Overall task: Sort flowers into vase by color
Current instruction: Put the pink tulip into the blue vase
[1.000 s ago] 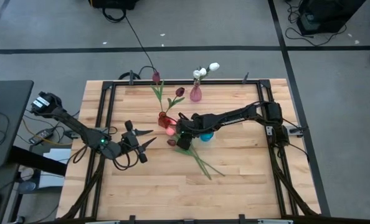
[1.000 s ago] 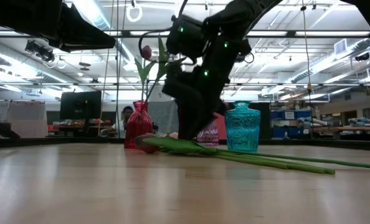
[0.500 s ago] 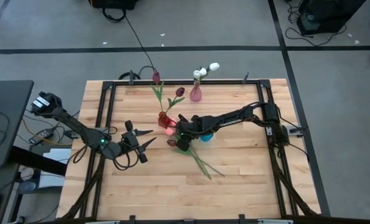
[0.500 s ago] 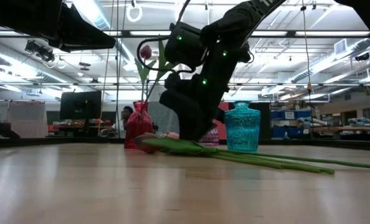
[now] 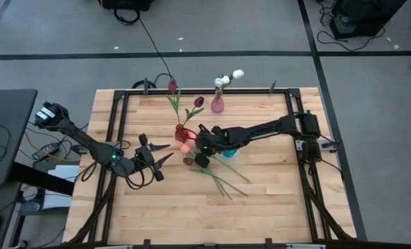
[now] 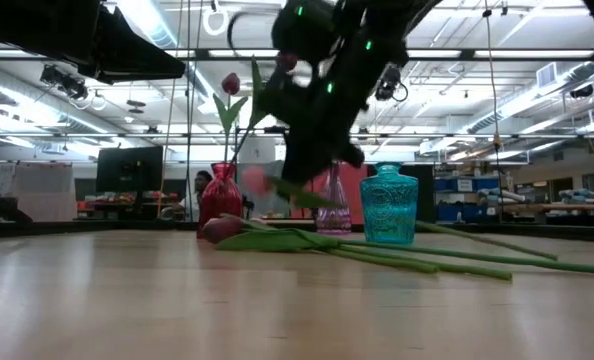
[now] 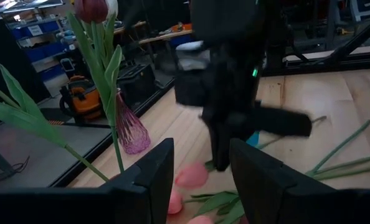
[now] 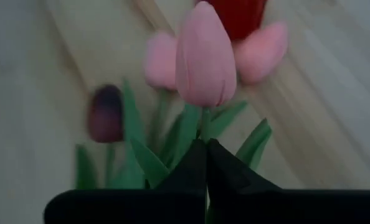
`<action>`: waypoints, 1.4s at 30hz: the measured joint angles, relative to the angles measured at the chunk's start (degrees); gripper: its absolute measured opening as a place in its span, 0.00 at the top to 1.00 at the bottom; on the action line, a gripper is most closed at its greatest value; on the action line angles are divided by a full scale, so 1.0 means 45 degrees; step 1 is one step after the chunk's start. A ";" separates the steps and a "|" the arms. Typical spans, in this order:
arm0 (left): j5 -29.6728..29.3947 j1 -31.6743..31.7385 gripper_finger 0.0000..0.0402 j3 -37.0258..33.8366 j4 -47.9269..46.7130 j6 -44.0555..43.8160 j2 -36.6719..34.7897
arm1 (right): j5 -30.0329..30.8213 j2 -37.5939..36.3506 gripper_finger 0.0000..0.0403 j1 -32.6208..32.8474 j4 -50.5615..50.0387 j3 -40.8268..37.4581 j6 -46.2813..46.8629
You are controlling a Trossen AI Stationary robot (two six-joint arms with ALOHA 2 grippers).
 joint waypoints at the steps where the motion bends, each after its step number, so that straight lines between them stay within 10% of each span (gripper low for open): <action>1: 0.0000 0.0000 0.60 0.0000 -0.0004 -0.0004 0.0000 | 0.0051 -0.0226 0.98 0.0112 -0.0012 0.0000 -0.0038; 8: 0.0000 0.0000 0.60 0.0000 -0.0005 0.0001 0.0000 | 0.0961 -0.2357 0.97 0.1288 -0.0001 0.0000 -0.0937; 21: 0.0000 0.0000 0.60 0.0000 0.0060 -0.0082 0.0000 | 0.8305 -0.5703 0.98 0.3827 0.0431 -0.0003 -0.3837; 36: -0.0001 0.0000 0.60 0.0000 0.0073 -0.0092 0.0000 | 0.5341 -0.9931 1.00 0.2739 1.3067 -0.7522 -0.8975; 42: -0.0005 0.0000 0.60 0.0000 0.0073 -0.0092 0.0000 | 0.4779 -1.0722 1.00 0.2018 1.4416 -0.8994 -0.9007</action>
